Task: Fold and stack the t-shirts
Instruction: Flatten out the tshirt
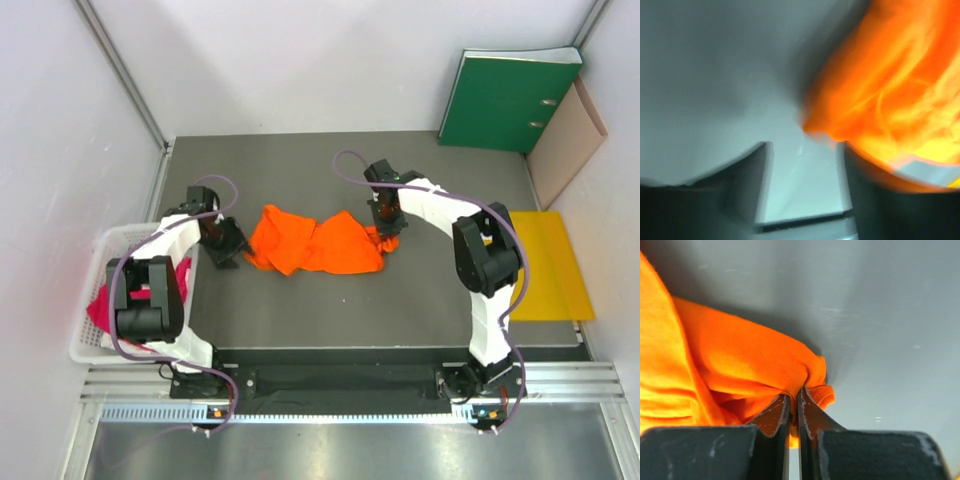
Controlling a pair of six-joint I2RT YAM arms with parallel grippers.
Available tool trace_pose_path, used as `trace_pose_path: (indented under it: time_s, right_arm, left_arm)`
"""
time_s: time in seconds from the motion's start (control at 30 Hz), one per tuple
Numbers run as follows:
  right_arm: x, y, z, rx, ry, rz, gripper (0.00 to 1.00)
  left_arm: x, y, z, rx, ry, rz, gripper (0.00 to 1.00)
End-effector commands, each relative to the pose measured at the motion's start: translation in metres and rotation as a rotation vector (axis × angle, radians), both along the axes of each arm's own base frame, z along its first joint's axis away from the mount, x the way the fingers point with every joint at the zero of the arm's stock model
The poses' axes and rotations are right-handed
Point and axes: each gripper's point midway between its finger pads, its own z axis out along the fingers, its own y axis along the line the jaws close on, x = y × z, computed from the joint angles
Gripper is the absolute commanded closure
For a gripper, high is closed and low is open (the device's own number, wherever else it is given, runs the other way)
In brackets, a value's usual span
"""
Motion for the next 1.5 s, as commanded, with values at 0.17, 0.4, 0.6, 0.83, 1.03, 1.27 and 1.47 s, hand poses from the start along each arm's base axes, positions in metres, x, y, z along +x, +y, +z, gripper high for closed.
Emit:
trace_pose_path:
  time_s: [0.17,0.4,0.6,0.83,1.03,1.27,1.47]
  right_arm:
    - [0.026,-0.014,0.033,0.002,-0.132,-0.008,0.70]
    - [0.019,-0.032,0.058,0.024,-0.182,-0.080,0.50]
    - [0.003,-0.059,0.043,0.098,-0.130,-0.202,0.50]
    - [-0.018,-0.072,0.018,0.219,-0.060,-0.292,0.53]
    - [-0.019,-0.054,0.010,0.321,-0.040,-0.276,0.53]
    - [-0.004,-0.035,0.004,0.410,-0.037,-0.258,0.52]
    - [0.014,-0.022,0.017,0.459,-0.067,-0.233,0.51]
  left_arm:
    - [-0.060,0.007,0.005,0.016,0.095,-0.003,0.01]
    - [-0.056,0.007,0.030,0.030,-0.031,-0.047,0.01]
    - [-0.050,0.002,0.029,0.004,-0.035,-0.067,0.01]
    - [-0.044,0.002,0.032,0.007,-0.046,-0.089,0.01]
    - [-0.039,0.001,0.031,-0.004,-0.047,-0.088,0.01]
    - [-0.042,0.001,0.027,-0.003,-0.031,-0.090,0.01]
    - [-0.044,0.001,0.024,-0.006,-0.023,-0.088,0.01]
